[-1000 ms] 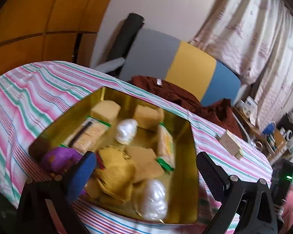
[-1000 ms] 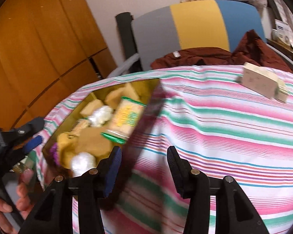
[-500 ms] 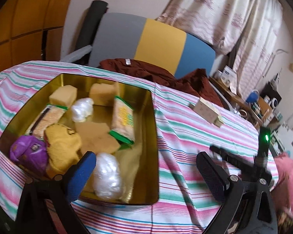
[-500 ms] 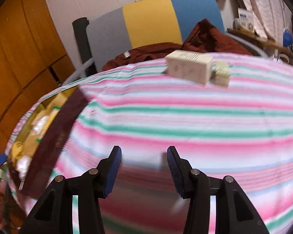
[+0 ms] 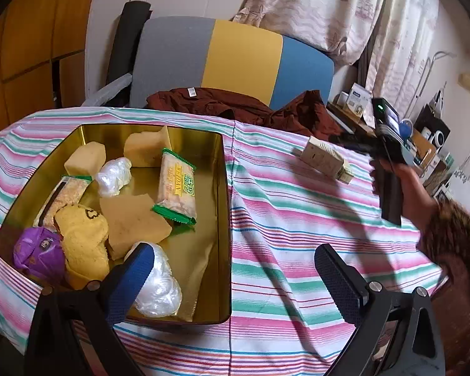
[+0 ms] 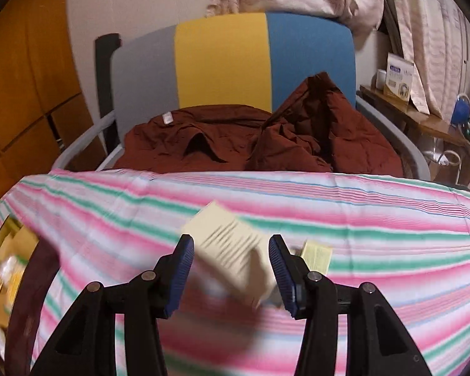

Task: Organize objects
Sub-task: 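Move the right tool to the small green-labelled box and grasp it, then grasp the white box with the left tool while the right tool holds the green-labelled box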

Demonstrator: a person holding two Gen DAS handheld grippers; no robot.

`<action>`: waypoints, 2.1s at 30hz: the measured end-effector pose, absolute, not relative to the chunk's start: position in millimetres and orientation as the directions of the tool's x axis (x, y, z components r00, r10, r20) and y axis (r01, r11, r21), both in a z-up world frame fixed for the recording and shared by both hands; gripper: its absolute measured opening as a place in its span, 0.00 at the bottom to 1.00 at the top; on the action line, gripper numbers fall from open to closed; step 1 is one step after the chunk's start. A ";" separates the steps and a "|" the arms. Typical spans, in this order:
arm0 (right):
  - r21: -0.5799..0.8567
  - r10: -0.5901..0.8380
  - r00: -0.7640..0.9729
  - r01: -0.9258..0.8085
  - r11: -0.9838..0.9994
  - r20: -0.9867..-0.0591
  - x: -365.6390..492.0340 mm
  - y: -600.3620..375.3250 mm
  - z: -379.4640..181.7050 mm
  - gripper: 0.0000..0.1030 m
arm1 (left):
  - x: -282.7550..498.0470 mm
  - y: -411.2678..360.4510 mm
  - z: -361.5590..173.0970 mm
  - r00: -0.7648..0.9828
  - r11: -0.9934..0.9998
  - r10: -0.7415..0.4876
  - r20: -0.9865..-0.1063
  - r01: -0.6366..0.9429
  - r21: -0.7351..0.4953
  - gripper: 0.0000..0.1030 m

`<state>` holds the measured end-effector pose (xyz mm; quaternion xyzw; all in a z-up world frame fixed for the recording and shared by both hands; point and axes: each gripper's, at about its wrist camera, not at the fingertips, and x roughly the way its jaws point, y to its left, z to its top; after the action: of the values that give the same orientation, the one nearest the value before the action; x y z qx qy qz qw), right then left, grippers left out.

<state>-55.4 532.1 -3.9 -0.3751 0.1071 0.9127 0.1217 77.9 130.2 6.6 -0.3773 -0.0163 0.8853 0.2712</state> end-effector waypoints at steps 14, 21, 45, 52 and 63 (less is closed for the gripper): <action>0.400 -0.187 -0.678 -0.171 -0.901 -0.711 4.7 508.4 -35.0 0.53 | 77.2 144.4 3.3 -0.547 -0.842 0.500 -0.671 -0.489 -0.229 1.00; 0.256 0.220 -0.693 -0.513 -0.819 -0.686 31.3 558.9 -32.6 0.53 | 83.3 160.2 -0.1 -0.525 -0.826 0.508 -0.683 -0.522 -0.213 1.00; 0.211 0.216 -0.622 -0.539 -0.816 -0.752 55.3 549.5 -70.4 0.29 | 44.2 265.9 2.4 -0.517 -0.796 0.459 -0.723 -0.601 -0.076 1.00; 0.229 0.253 -0.638 -0.573 -0.787 -0.727 77.5 544.8 -72.4 0.29 | 3.2 348.9 -4.5 -0.483 -0.738 0.493 -0.724 -0.673 -0.053 1.00; 0.202 0.288 -0.639 -0.581 -0.789 -0.713 77.7 540.5 -75.4 0.29 | -67.6 441.9 -45.1 -0.444 -0.776 0.395 -0.804 -0.630 -0.033 0.96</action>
<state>77.7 540.5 -75.4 -0.3456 0.2115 0.8803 0.2468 -67.6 441.9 -45.1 -0.4295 0.1368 0.8387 0.3056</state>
